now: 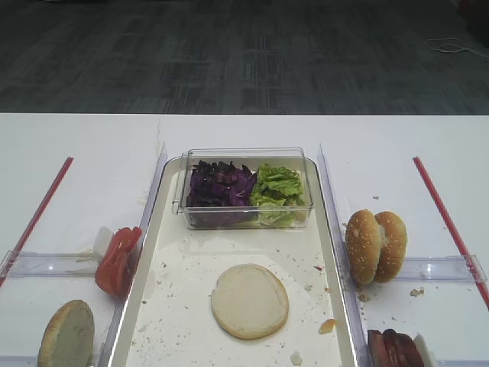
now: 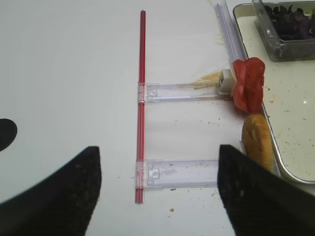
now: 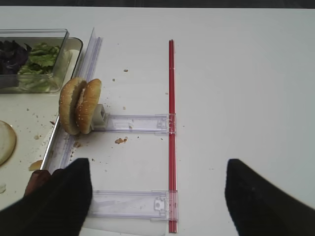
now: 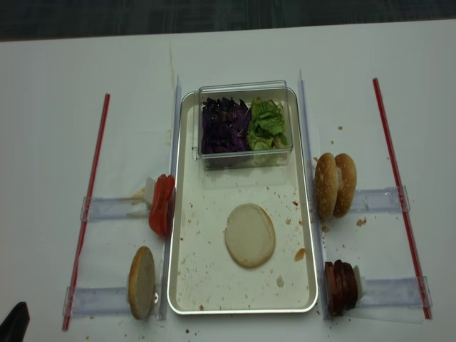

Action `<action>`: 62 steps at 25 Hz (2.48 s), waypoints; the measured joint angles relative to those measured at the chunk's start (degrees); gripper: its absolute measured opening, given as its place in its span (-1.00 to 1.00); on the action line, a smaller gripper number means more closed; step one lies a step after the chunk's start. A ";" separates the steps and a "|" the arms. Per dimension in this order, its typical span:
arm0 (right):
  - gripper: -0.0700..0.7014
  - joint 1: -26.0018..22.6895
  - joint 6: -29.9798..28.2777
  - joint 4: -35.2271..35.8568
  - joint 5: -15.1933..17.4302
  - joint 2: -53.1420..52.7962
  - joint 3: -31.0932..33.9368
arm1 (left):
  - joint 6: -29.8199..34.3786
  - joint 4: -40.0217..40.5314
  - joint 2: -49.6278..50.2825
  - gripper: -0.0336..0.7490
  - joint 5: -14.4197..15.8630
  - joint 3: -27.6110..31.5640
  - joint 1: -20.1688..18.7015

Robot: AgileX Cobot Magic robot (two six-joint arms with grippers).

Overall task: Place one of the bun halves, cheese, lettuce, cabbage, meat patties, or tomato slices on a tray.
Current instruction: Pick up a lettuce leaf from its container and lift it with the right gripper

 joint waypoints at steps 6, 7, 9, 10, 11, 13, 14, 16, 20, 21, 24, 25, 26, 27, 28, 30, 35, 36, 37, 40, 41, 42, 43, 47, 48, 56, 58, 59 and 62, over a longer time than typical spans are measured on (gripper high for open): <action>0.71 0.00 0.00 0.00 0.00 0.00 0.00 | 0.00 0.00 0.00 0.34 0.00 0.00 0.00; 0.71 0.00 0.00 0.00 0.00 0.00 0.00 | 0.00 0.00 0.00 0.34 0.00 0.00 0.00; 0.71 0.00 0.00 0.00 0.00 0.00 0.00 | 0.00 0.00 0.00 0.34 0.00 0.00 0.00; 0.71 0.00 0.00 0.00 0.00 0.00 0.00 | 0.00 0.00 0.00 0.34 0.00 0.00 0.00; 0.71 0.00 0.00 0.00 0.00 0.00 0.00 | 0.00 0.00 0.00 0.34 0.00 0.00 0.00; 0.71 0.00 0.00 -0.10 0.00 0.00 0.00 | 0.00 0.00 0.00 0.34 0.00 0.00 0.00; 0.71 0.00 0.00 -0.10 0.00 0.00 0.00 | 0.00 0.00 0.00 0.34 0.00 0.00 0.00; 0.71 0.00 0.00 -0.10 0.00 0.00 0.00 | 0.00 0.00 0.00 0.34 0.00 0.00 0.00; 0.71 0.00 0.00 -0.10 0.00 0.00 0.00 | 0.00 0.00 0.00 0.34 0.00 0.00 0.00; 0.71 0.00 0.00 -0.10 0.00 0.00 0.00 | 0.00 0.00 0.00 0.34 0.00 0.00 0.00; 0.71 0.00 0.00 0.02 0.00 0.00 0.00 | 0.00 0.00 0.00 0.34 0.00 0.00 0.00; 0.71 0.00 0.00 0.02 0.00 0.00 0.00 | 0.00 0.00 0.00 0.34 0.00 0.00 0.00; 0.71 0.00 0.00 0.02 0.00 0.25 0.00 | 0.00 0.00 0.00 0.34 0.00 0.00 0.00; 0.71 0.00 0.00 0.10 0.00 0.90 0.00 | 0.00 0.00 0.00 0.34 0.00 0.00 0.00; 0.71 0.00 0.00 0.10 0.00 2.27 0.00 | 0.00 0.00 0.00 0.34 0.00 0.00 0.00; 0.71 0.00 0.00 0.10 0.00 6.44 0.00 | 0.00 0.00 0.00 0.34 0.00 0.00 0.00; 0.72 0.00 0.41 0.10 -0.37 20.38 0.00 | 0.00 0.00 0.00 0.34 0.00 0.00 0.00; 0.72 0.00 0.41 0.10 -0.53 23.73 0.00 | 0.00 0.00 0.00 0.34 0.00 0.00 0.00; 0.72 0.00 0.41 0.10 -0.64 26.56 0.00 | 0.00 0.00 0.00 0.34 0.00 0.00 0.00; 0.72 0.00 0.41 0.10 -1.15 36.65 0.00 | 0.00 0.00 0.00 0.34 0.00 0.00 0.00; 0.72 0.00 0.41 0.10 -1.29 39.29 0.00 | 0.00 0.00 0.00 0.34 0.00 0.00 0.00; 0.72 0.00 0.41 0.10 -1.55 42.25 0.00 | 0.00 0.00 0.00 0.34 0.00 0.00 0.00; 0.72 0.00 0.41 0.10 -1.69 45.01 0.00 | 0.00 0.00 0.00 0.34 0.00 0.00 0.00; 0.72 0.00 0.41 0.10 -2.44 52.44 0.00 | 0.00 0.00 0.00 0.34 0.00 0.00 0.00; 0.72 0.00 0.41 0.10 -2.56 53.41 0.00 | 0.00 0.00 0.00 0.34 0.00 0.00 0.00; 0.72 -0.62 1.03 0.15 -2.70 57.16 -0.96 | 0.00 0.00 0.00 0.34 0.00 0.00 0.00; 0.72 -0.36 1.03 0.15 -2.60 59.79 -3.55 | 0.00 0.00 0.00 0.34 0.00 0.00 0.00; 0.72 -0.27 1.03 0.15 -2.84 61.28 -4.95 | 0.00 0.00 0.00 0.34 0.00 0.00 0.00; 0.72 -0.27 1.03 0.15 -3.96 68.15 -10.70 | 0.00 0.00 0.00 0.34 0.00 0.00 0.00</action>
